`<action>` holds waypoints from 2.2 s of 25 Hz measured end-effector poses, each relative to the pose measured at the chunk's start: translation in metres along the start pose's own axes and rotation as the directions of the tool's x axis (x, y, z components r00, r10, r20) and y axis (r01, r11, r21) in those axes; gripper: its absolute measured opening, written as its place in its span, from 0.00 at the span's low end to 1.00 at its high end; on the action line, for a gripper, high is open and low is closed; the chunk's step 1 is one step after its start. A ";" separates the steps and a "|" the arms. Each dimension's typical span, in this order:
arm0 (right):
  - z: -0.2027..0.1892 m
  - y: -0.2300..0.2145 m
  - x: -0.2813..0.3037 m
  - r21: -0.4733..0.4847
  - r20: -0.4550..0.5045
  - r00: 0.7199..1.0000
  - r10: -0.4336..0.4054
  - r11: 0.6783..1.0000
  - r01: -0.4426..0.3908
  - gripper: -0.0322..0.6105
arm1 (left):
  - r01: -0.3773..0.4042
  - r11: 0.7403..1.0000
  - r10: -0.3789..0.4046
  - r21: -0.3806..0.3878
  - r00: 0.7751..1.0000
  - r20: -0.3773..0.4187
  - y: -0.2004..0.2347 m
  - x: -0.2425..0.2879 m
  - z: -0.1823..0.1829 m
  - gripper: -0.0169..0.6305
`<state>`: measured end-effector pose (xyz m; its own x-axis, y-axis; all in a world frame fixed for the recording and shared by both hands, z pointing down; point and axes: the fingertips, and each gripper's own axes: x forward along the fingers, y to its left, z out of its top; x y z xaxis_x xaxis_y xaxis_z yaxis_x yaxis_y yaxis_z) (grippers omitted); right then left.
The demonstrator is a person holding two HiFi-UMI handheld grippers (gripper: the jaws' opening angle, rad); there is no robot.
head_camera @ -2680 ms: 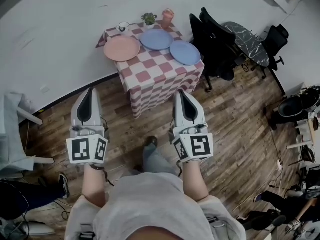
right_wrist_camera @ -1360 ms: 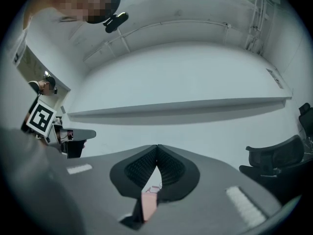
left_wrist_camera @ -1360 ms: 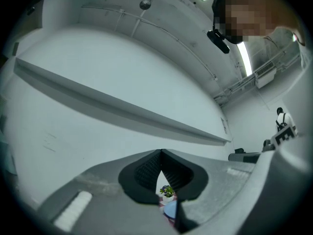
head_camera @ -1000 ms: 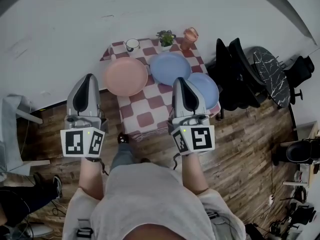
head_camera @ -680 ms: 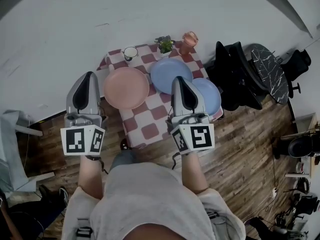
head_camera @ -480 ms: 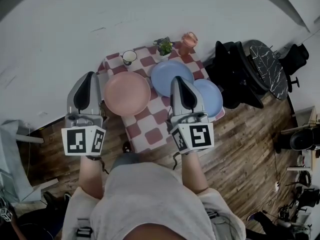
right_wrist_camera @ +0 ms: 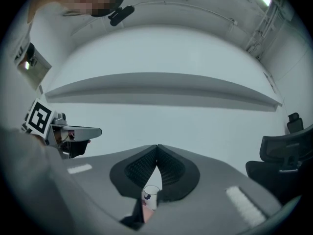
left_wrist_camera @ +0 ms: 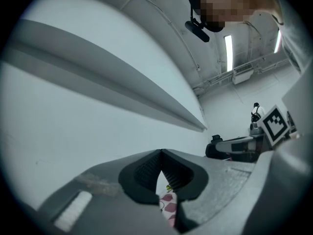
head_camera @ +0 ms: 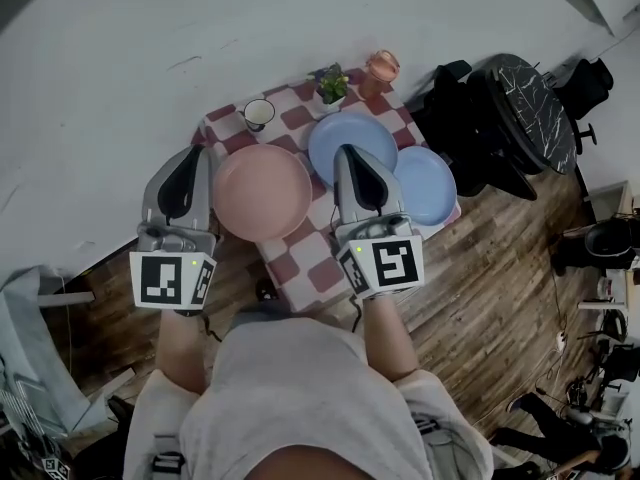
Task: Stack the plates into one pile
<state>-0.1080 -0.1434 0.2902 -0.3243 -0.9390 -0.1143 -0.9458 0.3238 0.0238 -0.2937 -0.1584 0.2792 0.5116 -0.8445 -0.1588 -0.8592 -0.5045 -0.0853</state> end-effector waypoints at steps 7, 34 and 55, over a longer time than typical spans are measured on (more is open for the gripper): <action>-0.047 0.014 0.020 0.036 -0.119 0.992 0.036 0.999 -0.032 0.05 | 0.104 0.993 -0.109 -0.059 0.989 -0.099 0.002 0.016 -0.049 0.03; -0.304 0.001 -0.035 0.406 -0.731 0.682 -0.009 0.798 0.446 0.26 | -0.081 0.931 -0.219 -0.357 0.658 -0.720 0.048 -0.016 -0.315 0.21; -0.314 -0.001 -0.031 0.368 -0.763 0.644 -0.057 0.780 0.506 0.12 | -0.044 0.933 -0.266 -0.356 0.582 -0.769 0.025 -0.014 -0.337 0.17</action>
<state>-0.1021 -0.1513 0.6052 -0.1658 -0.7117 0.6826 -0.8964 -0.1798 -0.4052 -0.3199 -0.2202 0.6110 0.5324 -0.4954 0.6864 -0.8215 -0.4980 0.2778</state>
